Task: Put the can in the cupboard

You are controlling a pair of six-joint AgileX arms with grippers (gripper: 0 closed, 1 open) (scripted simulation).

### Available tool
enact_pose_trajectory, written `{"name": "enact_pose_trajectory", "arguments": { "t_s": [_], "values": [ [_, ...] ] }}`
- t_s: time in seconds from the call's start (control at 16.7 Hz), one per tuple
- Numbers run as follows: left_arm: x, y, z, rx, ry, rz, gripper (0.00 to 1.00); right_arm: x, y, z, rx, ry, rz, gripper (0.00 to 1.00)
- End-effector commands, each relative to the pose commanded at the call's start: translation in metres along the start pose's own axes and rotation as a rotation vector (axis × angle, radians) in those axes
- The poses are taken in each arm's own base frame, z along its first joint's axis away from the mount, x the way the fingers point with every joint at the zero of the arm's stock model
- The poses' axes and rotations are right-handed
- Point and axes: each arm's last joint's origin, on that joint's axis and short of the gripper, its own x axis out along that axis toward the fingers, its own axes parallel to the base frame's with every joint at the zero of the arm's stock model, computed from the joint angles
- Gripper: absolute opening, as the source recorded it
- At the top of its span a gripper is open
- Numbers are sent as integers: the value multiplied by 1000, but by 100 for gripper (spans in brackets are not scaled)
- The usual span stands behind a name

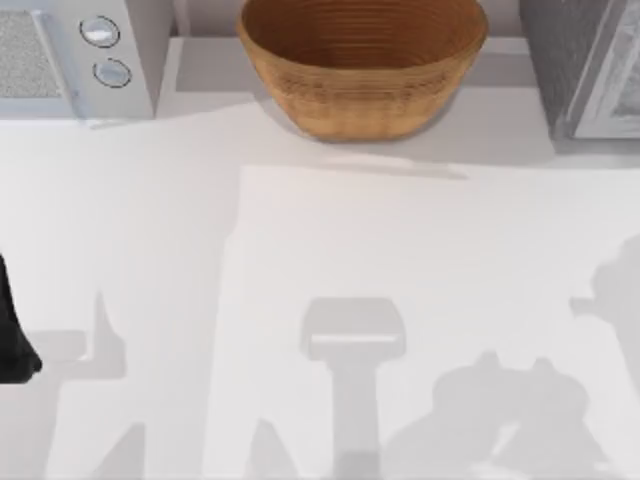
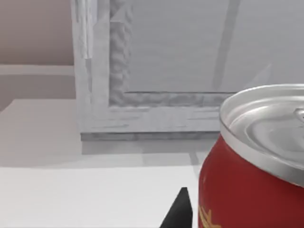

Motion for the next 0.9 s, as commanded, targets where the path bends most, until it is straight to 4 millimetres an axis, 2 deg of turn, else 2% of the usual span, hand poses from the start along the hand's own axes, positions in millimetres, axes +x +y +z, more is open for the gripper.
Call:
{"name": "enact_pose_trajectory", "arguments": {
  "t_s": [0.18, 0.36, 0.6, 0.9],
  "values": [
    [0, 0, 0, 0, 0, 0, 100, -26, -14, -23, 33, -43, 32, 0],
    [0, 0, 0, 0, 0, 0, 100, -39, -19, -39, 56, -113, 79, 0],
    [0, 0, 0, 0, 0, 0, 100, -47, -18, -44, 68, -216, 133, 0],
    [0, 0, 0, 0, 0, 0, 100, -47, -18, -44, 69, -230, 140, 0]
  ]
}}
